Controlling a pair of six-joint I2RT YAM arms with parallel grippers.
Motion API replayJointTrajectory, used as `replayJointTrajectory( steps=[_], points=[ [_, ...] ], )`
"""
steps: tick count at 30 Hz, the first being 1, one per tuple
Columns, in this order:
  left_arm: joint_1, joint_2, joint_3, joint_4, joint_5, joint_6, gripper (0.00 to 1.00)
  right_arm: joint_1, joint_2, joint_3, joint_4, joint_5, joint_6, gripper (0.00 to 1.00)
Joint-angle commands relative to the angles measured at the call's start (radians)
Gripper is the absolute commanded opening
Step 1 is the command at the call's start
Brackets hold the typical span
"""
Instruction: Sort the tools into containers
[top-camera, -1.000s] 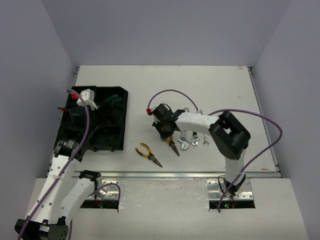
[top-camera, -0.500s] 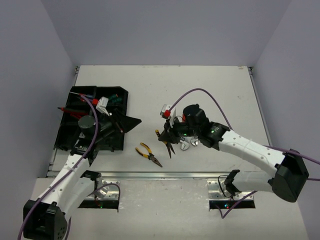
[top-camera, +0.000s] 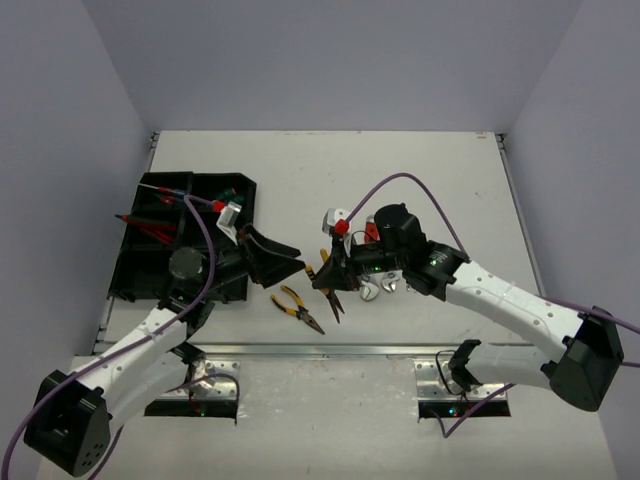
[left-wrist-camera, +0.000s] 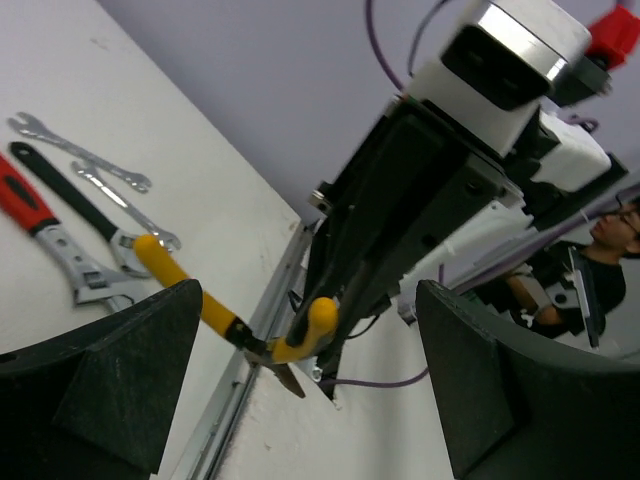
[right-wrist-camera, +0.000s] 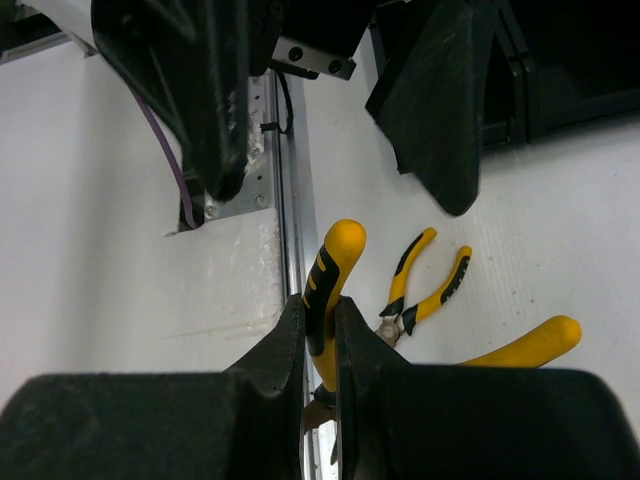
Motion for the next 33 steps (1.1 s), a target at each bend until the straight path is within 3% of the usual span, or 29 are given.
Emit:
replayJointTrajectory(
  steps=[1,8,15,19,22,29,30,31,33],
  points=[
    [-0.068,-0.014,-0.013,0.199,0.011,0.046,0.73,0.003,-0.020,0.064,0.077,-0.070,0.034,0.00],
    [-0.111,0.038,-0.016,0.275,0.015,0.042,0.46,0.003,-0.028,0.079,0.123,-0.135,0.064,0.00],
    [-0.133,0.078,-0.003,0.300,0.031,0.042,0.43,0.003,-0.035,0.085,0.133,-0.127,0.070,0.00],
    [-0.145,0.071,-0.003,0.310,0.039,0.040,0.25,0.003,-0.026,0.095,0.137,-0.115,0.072,0.00],
    [-0.155,0.067,-0.002,0.314,0.044,0.037,0.03,0.003,-0.017,0.101,0.139,-0.110,0.076,0.00],
    [-0.160,0.047,0.005,0.264,-0.004,0.044,0.00,0.000,-0.017,0.092,0.147,-0.072,0.083,0.00],
    [-0.160,0.043,0.012,0.232,-0.031,0.054,0.00,-0.001,-0.018,0.089,0.146,-0.061,0.083,0.06],
    [-0.160,0.028,0.025,0.183,-0.082,0.070,0.00,-0.004,-0.017,0.084,0.144,-0.045,0.084,0.26],
    [-0.160,0.008,0.063,0.056,-0.139,0.107,0.00,-0.007,-0.016,0.072,0.137,0.016,0.101,0.55]
  ],
)
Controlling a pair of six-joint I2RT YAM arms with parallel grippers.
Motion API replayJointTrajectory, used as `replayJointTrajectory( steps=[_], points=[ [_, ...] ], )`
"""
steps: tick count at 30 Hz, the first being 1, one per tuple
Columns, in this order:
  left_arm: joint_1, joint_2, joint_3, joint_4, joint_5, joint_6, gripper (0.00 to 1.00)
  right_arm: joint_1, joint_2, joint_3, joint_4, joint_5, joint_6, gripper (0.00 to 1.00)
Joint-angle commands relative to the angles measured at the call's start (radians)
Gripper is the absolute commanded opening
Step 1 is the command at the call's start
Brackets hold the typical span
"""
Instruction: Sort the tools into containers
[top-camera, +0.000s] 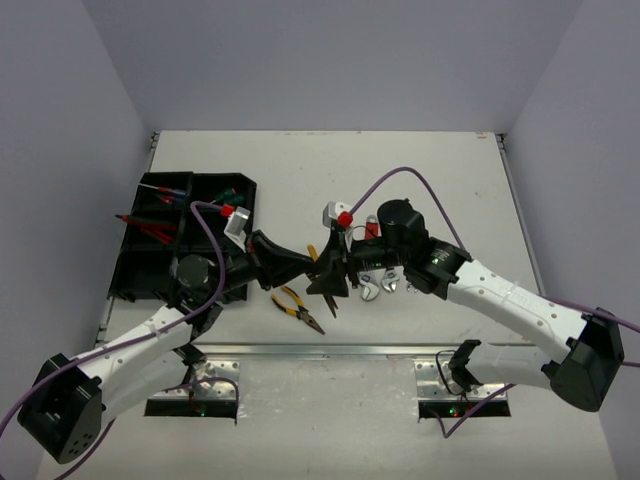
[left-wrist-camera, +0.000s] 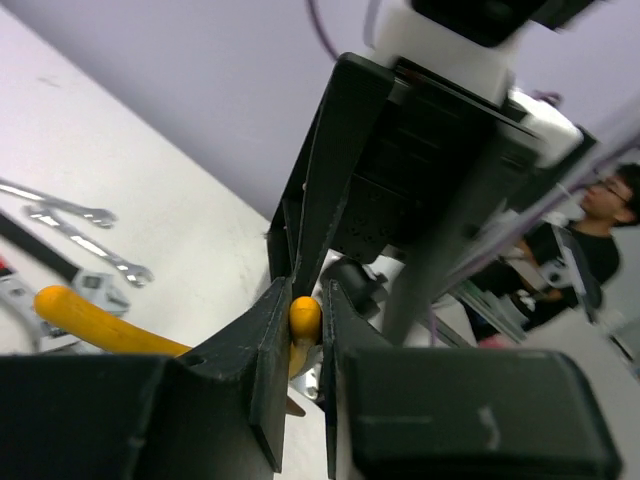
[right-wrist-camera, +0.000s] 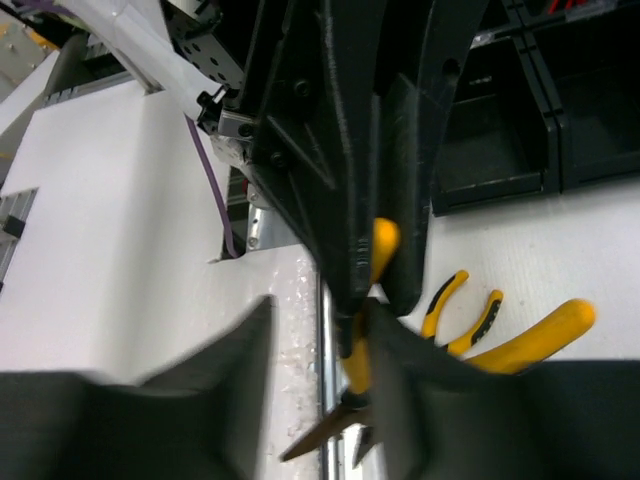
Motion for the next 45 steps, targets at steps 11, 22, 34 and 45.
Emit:
replayJointTrajectory(
  steps=[11,22,34,45],
  points=[
    [0.008,-0.030,0.364,-0.724,-0.627,0.226,0.00,-0.022,-0.041,0.019,-0.077,0.460,0.043,0.99],
    [0.483,0.246,0.539,-0.918,-0.616,0.261,0.00,-0.024,-0.238,-0.053,-0.168,0.649,0.045,0.99],
    [0.766,0.570,0.603,-0.763,-0.160,0.228,0.00,-0.024,-0.284,-0.086,-0.189,0.643,0.011,0.99],
    [0.796,0.596,0.726,-1.080,-0.342,0.301,0.00,-0.023,-0.320,-0.116,-0.186,0.603,0.016,0.99]
  ],
)
